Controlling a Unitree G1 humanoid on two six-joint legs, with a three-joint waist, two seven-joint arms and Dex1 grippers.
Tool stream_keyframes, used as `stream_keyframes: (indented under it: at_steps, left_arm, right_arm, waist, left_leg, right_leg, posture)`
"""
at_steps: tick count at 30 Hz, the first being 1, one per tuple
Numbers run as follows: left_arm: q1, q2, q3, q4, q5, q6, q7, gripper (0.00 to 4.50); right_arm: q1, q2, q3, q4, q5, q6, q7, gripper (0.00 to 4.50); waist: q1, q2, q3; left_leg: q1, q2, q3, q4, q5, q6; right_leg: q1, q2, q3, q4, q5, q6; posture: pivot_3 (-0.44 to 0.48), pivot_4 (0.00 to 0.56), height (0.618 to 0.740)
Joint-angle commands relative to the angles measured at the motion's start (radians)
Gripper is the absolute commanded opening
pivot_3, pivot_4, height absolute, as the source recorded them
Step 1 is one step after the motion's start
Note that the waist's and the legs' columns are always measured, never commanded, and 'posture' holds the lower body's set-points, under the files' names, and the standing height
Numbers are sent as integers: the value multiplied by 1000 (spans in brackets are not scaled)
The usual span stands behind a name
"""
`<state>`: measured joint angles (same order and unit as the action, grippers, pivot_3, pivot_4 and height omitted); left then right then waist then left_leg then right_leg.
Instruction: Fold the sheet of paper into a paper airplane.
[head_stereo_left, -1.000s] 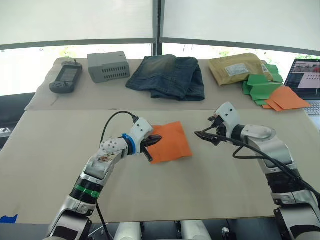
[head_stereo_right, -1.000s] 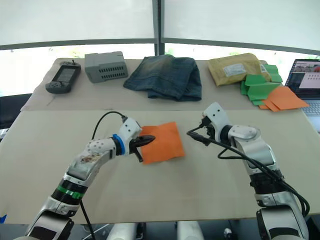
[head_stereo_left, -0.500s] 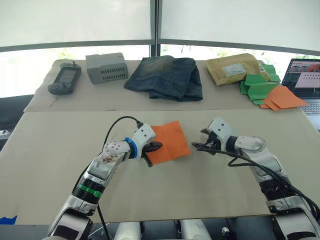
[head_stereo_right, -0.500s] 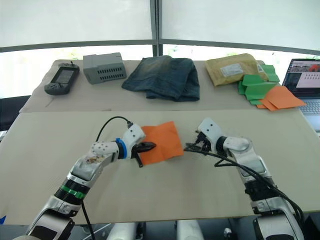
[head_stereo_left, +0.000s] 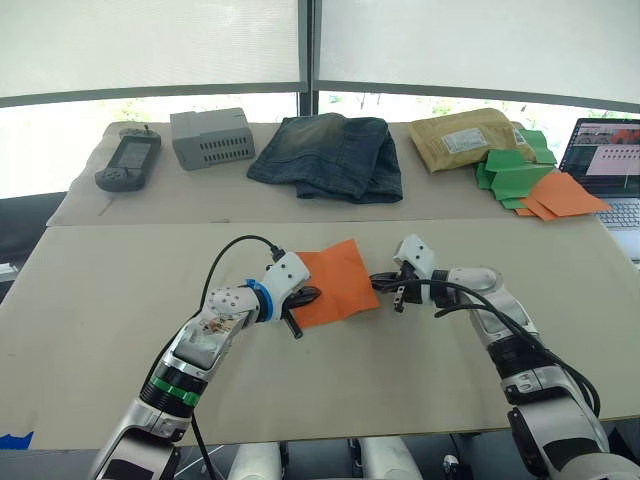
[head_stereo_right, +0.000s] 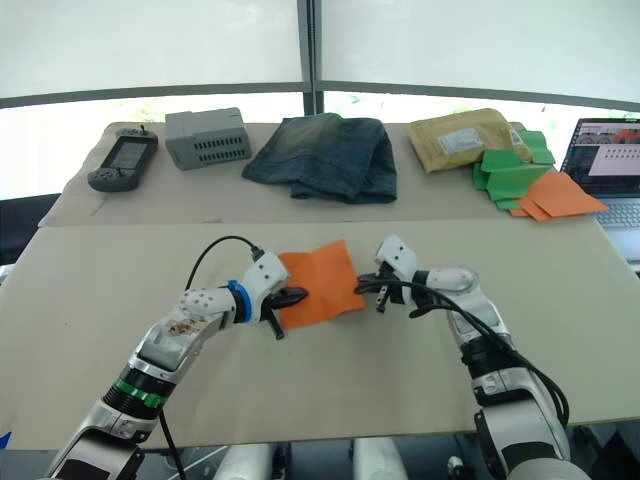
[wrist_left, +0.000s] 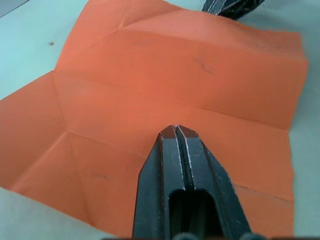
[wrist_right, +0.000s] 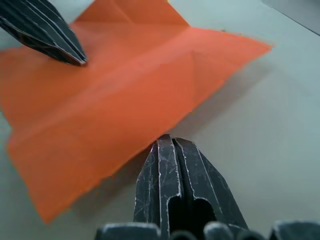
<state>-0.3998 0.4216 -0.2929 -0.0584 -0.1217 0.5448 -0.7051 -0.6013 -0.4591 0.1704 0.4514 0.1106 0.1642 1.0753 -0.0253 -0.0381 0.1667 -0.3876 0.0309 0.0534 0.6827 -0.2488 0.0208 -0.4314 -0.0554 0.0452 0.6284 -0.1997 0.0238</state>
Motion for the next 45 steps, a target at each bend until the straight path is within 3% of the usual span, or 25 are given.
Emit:
stream_keyframes:
  at_steps: [1,9,22,32,36,45]
  left_arm:
    - [29,22,14,8,13,39,10,0]
    - [43,33,47,0,11,47,17,0]
    - [29,84,206,35,-58,56,7,0]
    - [41,27,370,-63,-218,14,1,0]
    - [26,14,352,-59,-233,-3,-12,0]
    - [18,22,130,14,-102,1,-36,0]
  right_arm:
    - [-38,22,-41,-10,84,11,59,22]
    - [-67,92,-82,-103,223,167,78,22]
    - [-125,208,27,57,93,80,26,22]
    - [-105,246,95,116,-23,30,-33,22]
    - [-99,239,114,120,-58,24,-48,22]
    - [-77,218,91,52,-58,61,-82,22]
  waist:
    - [-4,0,0]
    - [-18,0,0]
    - [-19,0,0]
    - [-19,0,0]
    - [-20,0,0]
    - [-18,0,0]
  left_leg:
    - [0,0,0,0,0,0]
    - [1,1,-2,0,0,0]
    - [0,2,-1,0,0,-1]
    - [-7,2,-3,-2,0,-1]
    - [-4,1,-4,-2,0,-1]
    - [-2,0,-1,-1,1,-2]
  right_leg:
    - [0,0,0,0,2,-3]
    - [0,0,0,1,2,-4]
    - [-2,0,-1,2,3,-5]
    - [-9,-2,-2,2,4,-6]
    - [-6,-2,-1,2,5,-6]
    - [-5,0,-1,2,4,-6]
  posture:
    - [0,150,722]
    - [0,150,722]
    - [0,150,722]
    - [0,150,722]
    - [0,150,722]
    - [0,150,722]
